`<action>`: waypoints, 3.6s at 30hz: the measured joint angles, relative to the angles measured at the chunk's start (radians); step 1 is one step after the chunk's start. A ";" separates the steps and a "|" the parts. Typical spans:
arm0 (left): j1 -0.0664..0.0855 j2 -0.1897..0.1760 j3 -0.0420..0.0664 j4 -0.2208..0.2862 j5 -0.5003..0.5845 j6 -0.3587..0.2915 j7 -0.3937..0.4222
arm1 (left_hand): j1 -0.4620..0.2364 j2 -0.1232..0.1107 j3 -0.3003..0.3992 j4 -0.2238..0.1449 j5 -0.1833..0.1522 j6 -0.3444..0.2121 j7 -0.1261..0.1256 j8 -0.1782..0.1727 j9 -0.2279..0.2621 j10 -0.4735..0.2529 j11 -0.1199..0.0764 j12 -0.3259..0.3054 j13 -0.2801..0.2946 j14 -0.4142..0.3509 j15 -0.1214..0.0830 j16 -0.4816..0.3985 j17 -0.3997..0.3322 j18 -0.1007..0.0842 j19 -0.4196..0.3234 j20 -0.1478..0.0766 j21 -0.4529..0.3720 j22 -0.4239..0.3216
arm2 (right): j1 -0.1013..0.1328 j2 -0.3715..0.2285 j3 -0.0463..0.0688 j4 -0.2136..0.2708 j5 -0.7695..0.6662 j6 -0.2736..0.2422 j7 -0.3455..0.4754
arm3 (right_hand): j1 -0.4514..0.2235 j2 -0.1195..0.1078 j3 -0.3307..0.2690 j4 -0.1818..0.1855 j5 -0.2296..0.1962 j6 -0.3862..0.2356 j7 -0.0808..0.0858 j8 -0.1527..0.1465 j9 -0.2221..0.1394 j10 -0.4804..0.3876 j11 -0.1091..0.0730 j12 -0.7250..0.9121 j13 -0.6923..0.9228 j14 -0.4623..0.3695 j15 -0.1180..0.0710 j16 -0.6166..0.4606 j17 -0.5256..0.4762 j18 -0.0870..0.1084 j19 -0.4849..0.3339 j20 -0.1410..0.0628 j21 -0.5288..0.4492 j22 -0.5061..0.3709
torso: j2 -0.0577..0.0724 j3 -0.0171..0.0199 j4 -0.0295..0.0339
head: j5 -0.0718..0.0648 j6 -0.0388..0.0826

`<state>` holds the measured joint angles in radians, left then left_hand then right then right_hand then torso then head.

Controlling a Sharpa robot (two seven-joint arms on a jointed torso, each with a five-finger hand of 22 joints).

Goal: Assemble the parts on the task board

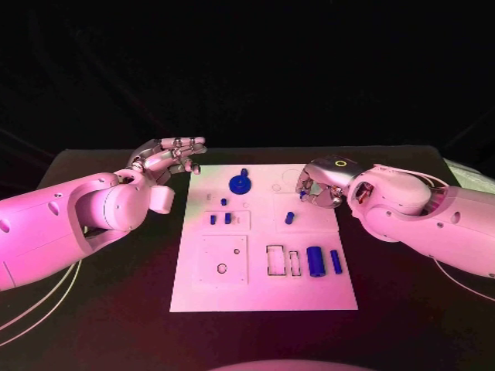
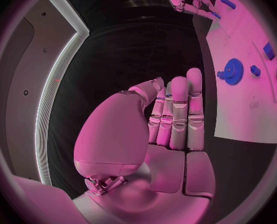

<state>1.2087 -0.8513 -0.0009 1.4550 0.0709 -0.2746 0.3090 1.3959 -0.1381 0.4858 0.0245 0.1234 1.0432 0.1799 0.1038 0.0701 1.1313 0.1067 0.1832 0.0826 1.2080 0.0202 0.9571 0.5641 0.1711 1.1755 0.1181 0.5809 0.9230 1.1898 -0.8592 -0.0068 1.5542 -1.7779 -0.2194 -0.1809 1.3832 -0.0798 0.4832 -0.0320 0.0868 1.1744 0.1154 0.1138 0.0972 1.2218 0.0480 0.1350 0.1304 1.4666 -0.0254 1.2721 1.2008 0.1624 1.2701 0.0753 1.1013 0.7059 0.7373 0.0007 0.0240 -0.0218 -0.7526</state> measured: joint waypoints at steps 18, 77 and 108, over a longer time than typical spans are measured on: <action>0.000 0.004 0.000 -0.010 0.001 0.003 -0.002 | 0.000 0.000 -0.003 -0.003 0.000 0.000 0.000 0.000 0.000 0.000 0.000 0.000 0.000 0.000 0.000 0.000 -0.001 0.000 0.000 0.000 0.000 -0.001 | 0.000 0.000 0.006 0.163 0.188 -0.077 0.016 | 0.001 0.001 0.010 -0.004 -0.004 -0.001 0.000 -0.002 0.000 0.003 0.003 -0.004 -0.005 0.000 0.000 0.000 -0.001 0.000 0.007 0.000 0.015 0.016 | 0.001 -0.0003 0.0000 | 0.015 0.004; -0.002 0.023 -0.001 -0.007 0.001 0.017 -0.008 | 0.000 0.000 -0.006 -0.006 0.000 0.000 0.000 0.000 -0.001 -0.009 0.002 0.006 0.000 -0.003 0.003 0.000 -0.006 0.000 0.000 0.000 -0.004 -0.005 | -0.126 0.207 -0.018 0.113 0.057 0.044 0.017 | -0.004 0.006 0.018 -0.012 0.012 -0.004 0.004 -0.008 0.000 -0.001 0.007 -0.011 -0.010 0.000 0.000 0.000 -0.006 0.000 0.007 0.000 0.014 0.014 | 0.002 -0.0006 -0.0007 | 0.082 -0.034; -0.002 0.019 -0.001 -0.005 0.002 0.029 -0.020 | 0.000 0.000 -0.011 -0.005 0.000 -0.004 0.004 0.000 -0.001 -0.013 0.006 0.011 0.000 -0.003 0.003 0.000 -0.009 0.000 -0.004 0.004 -0.009 -0.008 | -0.122 0.095 -0.008 0.207 0.024 -0.025 -0.001 | -0.072 -0.049 -0.043 -0.009 0.047 -0.174 0.056 -0.044 -0.026 -0.204 0.064 -0.027 -0.061 -0.002 0.042 -0.046 -0.078 0.000 -0.049 0.041 -0.055 -0.105 | 0.001 0.0003 -0.0012 | 0.070 -0.027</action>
<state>1.2070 -0.8323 -0.0024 1.4504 0.0725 -0.2456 0.2893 1.3959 -0.1382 0.4746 0.0191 0.1234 1.0393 0.1836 0.1038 0.0696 1.1185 0.1124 0.1938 0.0821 1.2046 0.0236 0.9571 0.5547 0.1710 1.1719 0.1218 0.5719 0.9151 1.0675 -0.7642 -0.0146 1.7615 -1.7538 -0.2448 -0.1816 1.3114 -0.1291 0.4399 -0.0415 0.1338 1.0003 0.1715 0.0693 0.0709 1.0178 0.1117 0.1083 0.0692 1.4648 0.0162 1.2266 1.1226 0.1622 1.2211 0.1164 1.0460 0.6008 0.7387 0.0010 0.0228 0.0480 -0.7795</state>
